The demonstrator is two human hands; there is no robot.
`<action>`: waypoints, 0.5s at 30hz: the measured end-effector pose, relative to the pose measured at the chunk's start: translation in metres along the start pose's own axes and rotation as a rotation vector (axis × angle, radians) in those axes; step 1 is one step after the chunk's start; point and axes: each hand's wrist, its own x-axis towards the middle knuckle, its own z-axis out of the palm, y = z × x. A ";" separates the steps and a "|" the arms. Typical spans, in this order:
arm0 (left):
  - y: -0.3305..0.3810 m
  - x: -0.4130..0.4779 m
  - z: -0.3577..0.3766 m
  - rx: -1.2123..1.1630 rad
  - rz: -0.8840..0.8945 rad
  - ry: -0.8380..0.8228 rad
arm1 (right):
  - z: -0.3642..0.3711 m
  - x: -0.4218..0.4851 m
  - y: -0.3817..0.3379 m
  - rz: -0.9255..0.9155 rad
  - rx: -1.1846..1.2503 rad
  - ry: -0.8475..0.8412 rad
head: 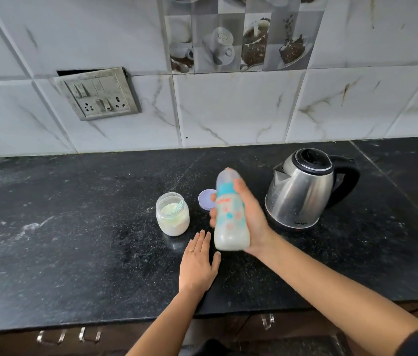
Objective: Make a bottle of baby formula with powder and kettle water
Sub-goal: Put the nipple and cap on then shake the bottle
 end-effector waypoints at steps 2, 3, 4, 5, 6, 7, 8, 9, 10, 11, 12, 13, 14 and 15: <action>-0.001 0.001 0.001 -0.009 0.009 0.026 | 0.000 -0.007 0.009 -0.011 -0.120 -0.054; 0.000 0.000 0.000 0.004 0.009 0.016 | 0.003 -0.005 0.006 -0.023 -0.088 -0.045; 0.000 0.000 0.000 0.019 0.007 0.000 | 0.004 0.004 -0.001 -0.044 0.005 -0.023; -0.001 0.000 0.001 0.019 0.005 -0.007 | 0.004 0.011 -0.009 -0.067 0.107 0.021; -0.002 0.000 0.002 0.018 0.003 -0.007 | 0.006 0.015 -0.015 -0.079 0.197 0.056; -0.001 0.000 0.002 0.017 0.001 -0.006 | 0.008 0.016 -0.017 -0.077 0.220 0.072; -0.001 -0.001 0.001 0.020 0.001 -0.007 | 0.008 0.013 -0.014 -0.062 0.186 0.067; 0.000 -0.001 0.000 0.016 0.000 -0.005 | 0.004 0.011 -0.005 -0.039 0.108 0.049; 0.000 -0.001 0.000 0.009 -0.002 0.002 | 0.002 0.007 0.004 -0.007 0.030 0.019; -0.001 -0.001 0.001 0.000 -0.002 0.017 | 0.000 0.002 0.011 0.013 -0.041 0.000; -0.001 -0.001 0.001 -0.002 0.002 0.031 | -0.001 0.001 0.013 0.014 -0.057 -0.021; 0.000 0.000 0.000 0.003 0.005 0.026 | 0.001 0.004 0.008 -0.008 -0.019 -0.003; -0.001 0.000 0.000 0.010 0.005 0.012 | 0.004 0.009 0.000 -0.034 0.069 0.019; -0.002 0.000 0.002 0.009 0.005 0.000 | 0.006 0.014 -0.009 -0.064 0.159 0.061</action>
